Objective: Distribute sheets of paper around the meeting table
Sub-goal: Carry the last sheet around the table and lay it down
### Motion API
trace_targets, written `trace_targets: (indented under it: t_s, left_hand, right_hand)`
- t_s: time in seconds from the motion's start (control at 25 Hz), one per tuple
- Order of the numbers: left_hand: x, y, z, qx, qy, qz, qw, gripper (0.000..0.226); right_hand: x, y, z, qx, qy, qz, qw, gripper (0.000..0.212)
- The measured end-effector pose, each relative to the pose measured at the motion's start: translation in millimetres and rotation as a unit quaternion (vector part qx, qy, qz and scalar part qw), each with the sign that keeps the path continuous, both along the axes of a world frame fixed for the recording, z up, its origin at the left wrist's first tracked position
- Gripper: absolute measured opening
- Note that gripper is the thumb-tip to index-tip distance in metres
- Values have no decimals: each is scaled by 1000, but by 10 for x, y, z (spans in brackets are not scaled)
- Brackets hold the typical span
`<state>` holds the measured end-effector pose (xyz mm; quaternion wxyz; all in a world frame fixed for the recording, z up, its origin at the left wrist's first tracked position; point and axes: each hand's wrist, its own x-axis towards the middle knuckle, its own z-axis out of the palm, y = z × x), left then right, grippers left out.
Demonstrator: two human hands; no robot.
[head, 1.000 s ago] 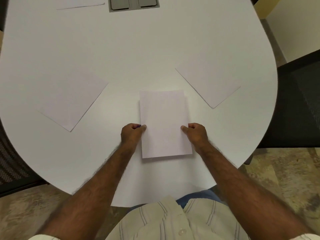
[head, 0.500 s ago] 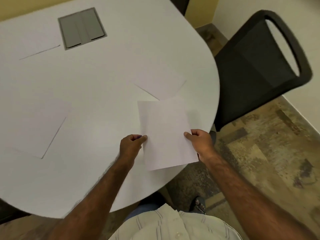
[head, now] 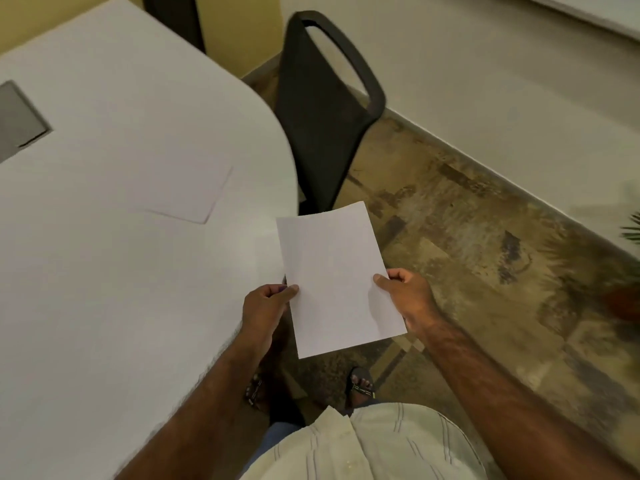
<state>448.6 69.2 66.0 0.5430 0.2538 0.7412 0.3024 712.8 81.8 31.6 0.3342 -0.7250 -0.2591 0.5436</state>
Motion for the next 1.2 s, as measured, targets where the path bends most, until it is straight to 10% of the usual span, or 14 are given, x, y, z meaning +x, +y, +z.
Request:
trace_targets:
  t_s: [0.64, 1.2]
  left_hand:
    - [2445, 1002, 116, 18, -19, -199, 980, 24]
    - [3683, 3098, 65, 3, -48, -194, 980, 15]
  right_hand:
    - [2246, -142, 99, 29, -22, -226, 973, 16]
    - [3450, 1926, 136, 29, -49, -219, 974, 12]
